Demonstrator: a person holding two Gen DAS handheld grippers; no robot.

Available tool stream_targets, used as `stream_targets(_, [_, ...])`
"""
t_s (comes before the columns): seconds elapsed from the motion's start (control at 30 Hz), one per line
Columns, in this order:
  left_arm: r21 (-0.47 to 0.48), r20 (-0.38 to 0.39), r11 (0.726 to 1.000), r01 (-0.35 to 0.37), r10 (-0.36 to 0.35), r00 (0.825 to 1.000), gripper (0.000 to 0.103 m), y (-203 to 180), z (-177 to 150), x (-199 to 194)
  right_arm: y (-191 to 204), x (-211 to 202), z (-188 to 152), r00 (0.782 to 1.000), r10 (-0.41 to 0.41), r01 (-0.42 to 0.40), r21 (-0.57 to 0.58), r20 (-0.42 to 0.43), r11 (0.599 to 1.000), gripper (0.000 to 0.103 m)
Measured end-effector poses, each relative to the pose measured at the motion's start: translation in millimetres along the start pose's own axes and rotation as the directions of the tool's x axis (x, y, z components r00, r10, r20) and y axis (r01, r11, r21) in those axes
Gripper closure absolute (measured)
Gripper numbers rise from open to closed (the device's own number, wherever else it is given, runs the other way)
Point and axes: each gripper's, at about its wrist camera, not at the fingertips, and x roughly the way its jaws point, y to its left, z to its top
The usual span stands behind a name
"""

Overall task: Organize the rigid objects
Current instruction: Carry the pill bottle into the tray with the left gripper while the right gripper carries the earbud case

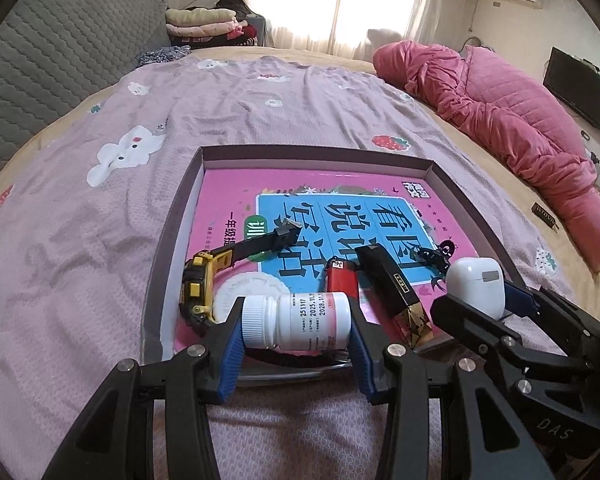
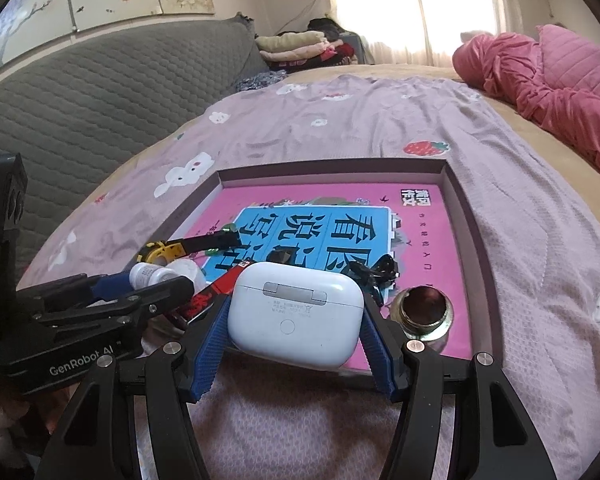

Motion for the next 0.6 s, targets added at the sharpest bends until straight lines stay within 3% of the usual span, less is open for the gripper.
stream_targets(0.6, [0.010,-0.008,1.000,-0.005,0.005,1.000,0.057,-1,3,10,-2,16,-2,0.999,0.003,-0.003,-0.005,-0.047,1.000,0.040])
